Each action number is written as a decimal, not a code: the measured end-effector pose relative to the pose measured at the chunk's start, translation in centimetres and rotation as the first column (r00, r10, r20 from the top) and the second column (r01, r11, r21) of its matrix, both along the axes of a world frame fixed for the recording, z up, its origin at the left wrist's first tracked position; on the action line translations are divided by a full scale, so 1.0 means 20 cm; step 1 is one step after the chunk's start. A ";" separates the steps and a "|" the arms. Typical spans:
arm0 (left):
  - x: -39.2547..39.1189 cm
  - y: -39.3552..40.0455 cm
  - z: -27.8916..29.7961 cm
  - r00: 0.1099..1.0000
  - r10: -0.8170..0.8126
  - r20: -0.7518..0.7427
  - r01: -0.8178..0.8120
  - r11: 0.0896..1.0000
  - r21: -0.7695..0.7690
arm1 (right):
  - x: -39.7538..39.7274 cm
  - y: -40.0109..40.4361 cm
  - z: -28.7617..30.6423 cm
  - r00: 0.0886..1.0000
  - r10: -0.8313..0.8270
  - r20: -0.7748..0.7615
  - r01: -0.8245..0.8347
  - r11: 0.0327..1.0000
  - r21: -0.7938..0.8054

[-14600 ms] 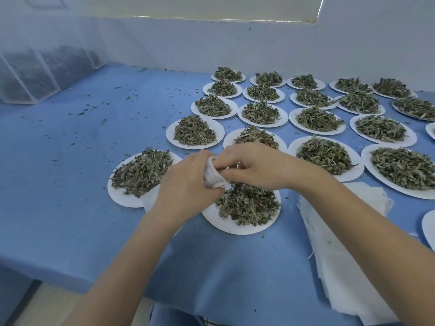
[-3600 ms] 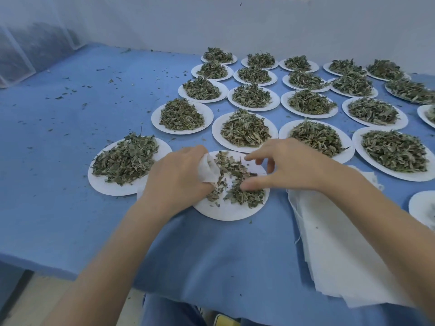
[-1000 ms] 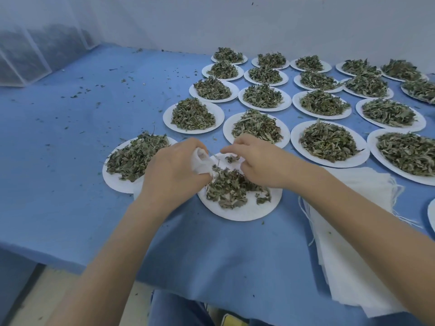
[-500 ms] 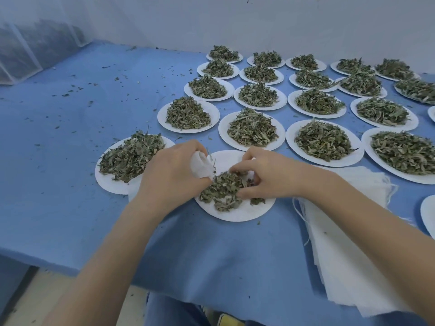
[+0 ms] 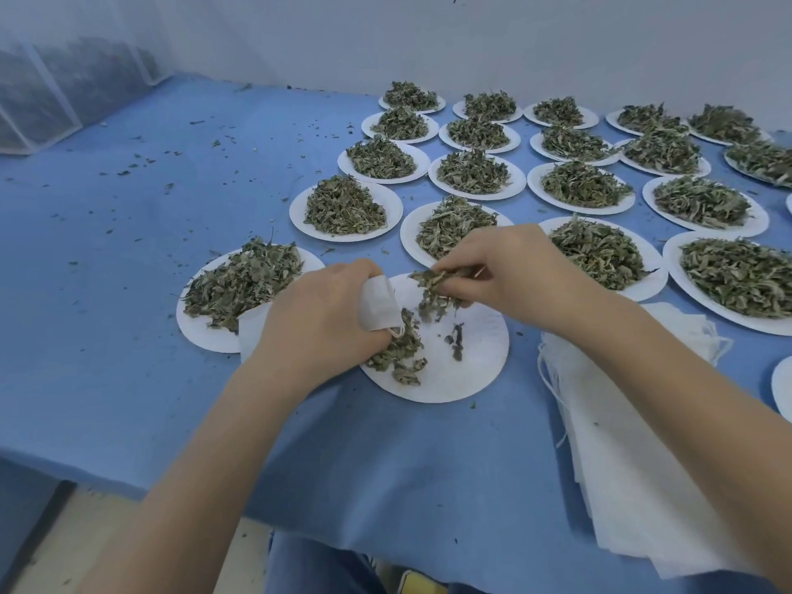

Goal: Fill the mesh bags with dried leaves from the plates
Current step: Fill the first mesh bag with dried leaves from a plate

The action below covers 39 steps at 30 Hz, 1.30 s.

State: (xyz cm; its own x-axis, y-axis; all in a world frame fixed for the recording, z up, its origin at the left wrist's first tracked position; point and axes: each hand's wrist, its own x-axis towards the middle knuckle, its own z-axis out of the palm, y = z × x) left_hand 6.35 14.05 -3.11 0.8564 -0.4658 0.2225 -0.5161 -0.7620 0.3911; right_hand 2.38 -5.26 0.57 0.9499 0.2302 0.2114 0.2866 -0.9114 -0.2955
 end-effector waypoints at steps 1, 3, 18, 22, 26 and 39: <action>0.00 -0.01 0.00 1.000 -0.003 0.011 0.003 1.000 0.007 | 0.00 0.01 0.02 1.000 0.012 0.011 -0.012 1.000 -0.019; 0.00 -0.03 0.01 1.000 -0.008 0.021 0.008 1.000 0.013 | 0.00 0.05 0.04 0.999 0.039 0.014 -0.038 0.996 -0.080; -0.02 -0.06 0.02 0.995 -0.009 -0.103 -0.015 0.973 -0.230 | -0.04 0.11 0.02 0.978 0.147 -0.148 -0.081 0.920 0.383; -0.02 -0.07 0.02 0.996 0.000 -0.094 -0.024 0.968 -0.251 | -0.02 0.10 0.00 0.997 0.016 -0.082 0.022 0.896 0.443; -0.04 -0.11 0.03 0.998 -0.020 -0.065 0.004 0.971 -0.238 | -0.01 0.14 -0.03 0.995 -0.024 0.099 -0.008 0.950 0.312; -0.02 -0.09 0.03 0.999 -0.019 -0.026 0.014 0.982 -0.187 | 0.00 0.11 -0.02 0.986 0.164 -0.009 -0.150 0.924 0.351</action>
State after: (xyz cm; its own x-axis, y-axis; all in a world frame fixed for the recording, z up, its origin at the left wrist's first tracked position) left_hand 5.92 12.29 -2.59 0.8559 -0.4325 0.2835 -0.5152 -0.6658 0.5397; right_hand 2.42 -3.05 0.23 0.9164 0.2953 0.2701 0.4001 -0.6938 -0.5988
